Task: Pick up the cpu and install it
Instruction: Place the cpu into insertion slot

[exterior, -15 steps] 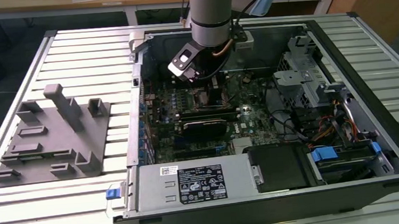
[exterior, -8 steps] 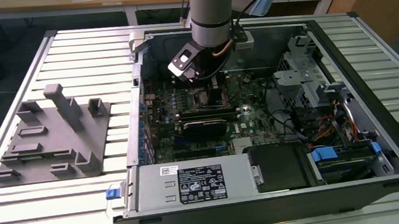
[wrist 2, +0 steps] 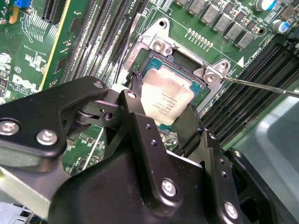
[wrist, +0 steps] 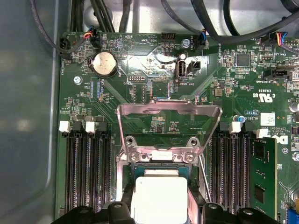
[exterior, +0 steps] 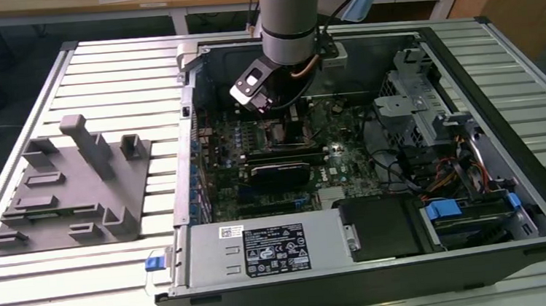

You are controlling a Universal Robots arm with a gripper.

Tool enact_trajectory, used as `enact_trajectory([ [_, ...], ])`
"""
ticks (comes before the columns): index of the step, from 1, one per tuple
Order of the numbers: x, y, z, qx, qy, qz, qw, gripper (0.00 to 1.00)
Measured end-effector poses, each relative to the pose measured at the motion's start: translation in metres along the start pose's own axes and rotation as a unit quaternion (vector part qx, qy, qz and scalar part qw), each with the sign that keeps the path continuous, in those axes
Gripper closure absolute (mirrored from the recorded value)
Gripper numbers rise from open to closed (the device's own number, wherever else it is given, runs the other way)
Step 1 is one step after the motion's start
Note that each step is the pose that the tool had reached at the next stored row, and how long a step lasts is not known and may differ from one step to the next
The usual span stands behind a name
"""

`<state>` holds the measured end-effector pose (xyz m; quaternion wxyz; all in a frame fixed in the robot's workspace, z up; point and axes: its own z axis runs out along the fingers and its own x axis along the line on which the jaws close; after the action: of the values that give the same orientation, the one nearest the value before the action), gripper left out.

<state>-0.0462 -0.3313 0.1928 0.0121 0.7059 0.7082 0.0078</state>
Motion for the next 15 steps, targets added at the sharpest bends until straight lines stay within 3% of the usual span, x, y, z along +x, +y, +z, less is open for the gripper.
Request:
enact_trajectory([
  [7, 0.0003, 0.0001, 0.0005, -0.0004, 0.0011, 0.0, 1.0, 0.46],
  [9, 0.0002, 0.0001, 0.0005, -0.0004, 0.0005, 0.0, 1.0, 0.46],
  [10, 0.0, 0.0, 0.0001, 0.0, 0.0001, 0.0, 1.0, 0.4],
  [15, -0.0001, 0.0, -0.0016, 0.0001, -0.0001, 0.0, 1.0, 0.4],
])
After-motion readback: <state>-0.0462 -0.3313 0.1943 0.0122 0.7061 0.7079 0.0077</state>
